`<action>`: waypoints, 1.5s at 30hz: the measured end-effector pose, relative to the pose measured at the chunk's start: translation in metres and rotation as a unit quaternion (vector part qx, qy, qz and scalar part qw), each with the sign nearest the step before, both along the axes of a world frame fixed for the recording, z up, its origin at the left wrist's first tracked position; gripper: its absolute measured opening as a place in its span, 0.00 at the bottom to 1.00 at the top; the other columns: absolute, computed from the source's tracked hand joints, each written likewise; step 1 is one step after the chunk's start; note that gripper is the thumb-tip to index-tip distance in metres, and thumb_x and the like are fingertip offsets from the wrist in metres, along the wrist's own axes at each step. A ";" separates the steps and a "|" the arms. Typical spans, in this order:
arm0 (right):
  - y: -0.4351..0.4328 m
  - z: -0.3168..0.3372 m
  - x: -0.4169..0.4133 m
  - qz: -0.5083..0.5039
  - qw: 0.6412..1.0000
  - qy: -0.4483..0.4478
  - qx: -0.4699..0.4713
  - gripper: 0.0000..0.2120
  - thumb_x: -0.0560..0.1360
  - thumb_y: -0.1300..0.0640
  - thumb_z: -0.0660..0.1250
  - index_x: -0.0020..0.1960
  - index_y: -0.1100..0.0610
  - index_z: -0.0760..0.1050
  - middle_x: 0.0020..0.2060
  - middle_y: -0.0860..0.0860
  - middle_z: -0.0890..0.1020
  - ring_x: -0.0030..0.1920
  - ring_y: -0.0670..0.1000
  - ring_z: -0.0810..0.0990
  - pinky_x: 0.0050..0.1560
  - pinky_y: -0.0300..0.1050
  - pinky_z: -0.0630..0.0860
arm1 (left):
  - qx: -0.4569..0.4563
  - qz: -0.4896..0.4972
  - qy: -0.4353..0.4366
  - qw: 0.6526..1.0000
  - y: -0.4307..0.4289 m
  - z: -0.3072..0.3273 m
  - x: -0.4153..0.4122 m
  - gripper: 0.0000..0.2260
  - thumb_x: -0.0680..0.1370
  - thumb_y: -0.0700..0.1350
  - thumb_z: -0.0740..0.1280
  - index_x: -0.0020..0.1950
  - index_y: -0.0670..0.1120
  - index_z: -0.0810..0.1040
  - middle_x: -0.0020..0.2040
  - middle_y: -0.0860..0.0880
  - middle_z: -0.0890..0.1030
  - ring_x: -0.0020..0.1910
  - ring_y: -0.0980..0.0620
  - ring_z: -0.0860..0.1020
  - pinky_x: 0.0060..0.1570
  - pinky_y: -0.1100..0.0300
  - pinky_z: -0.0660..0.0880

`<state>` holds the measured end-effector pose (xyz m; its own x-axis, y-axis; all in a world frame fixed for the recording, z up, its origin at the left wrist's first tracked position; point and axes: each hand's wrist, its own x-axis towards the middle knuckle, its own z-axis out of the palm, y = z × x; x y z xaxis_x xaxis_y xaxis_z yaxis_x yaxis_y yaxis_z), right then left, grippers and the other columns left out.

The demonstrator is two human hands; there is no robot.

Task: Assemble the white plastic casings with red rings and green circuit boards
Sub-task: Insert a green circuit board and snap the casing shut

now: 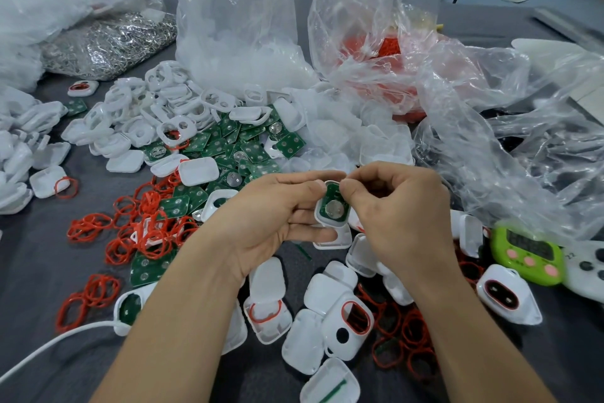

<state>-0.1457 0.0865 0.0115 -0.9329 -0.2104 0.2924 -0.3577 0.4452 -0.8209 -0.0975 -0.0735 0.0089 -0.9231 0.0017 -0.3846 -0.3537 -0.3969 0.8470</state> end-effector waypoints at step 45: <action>0.004 -0.001 -0.003 0.048 0.980 -0.151 -0.117 0.13 0.70 0.66 0.74 0.44 0.48 0.86 0.36 0.47 0.87 0.38 0.49 0.86 0.42 0.48 0.83 | -0.047 0.043 0.100 0.993 0.005 -0.008 0.000 0.13 0.79 0.33 0.67 0.60 0.43 0.83 0.50 0.40 0.87 0.47 0.48 0.86 0.42 0.56 0.85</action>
<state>-0.1489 0.0900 0.0106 -0.9637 -0.2612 0.0561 -0.1130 0.2082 -0.9715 -0.0970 -0.0681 0.0013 -0.9762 -0.1087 -0.1879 -0.1422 -0.3342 0.9317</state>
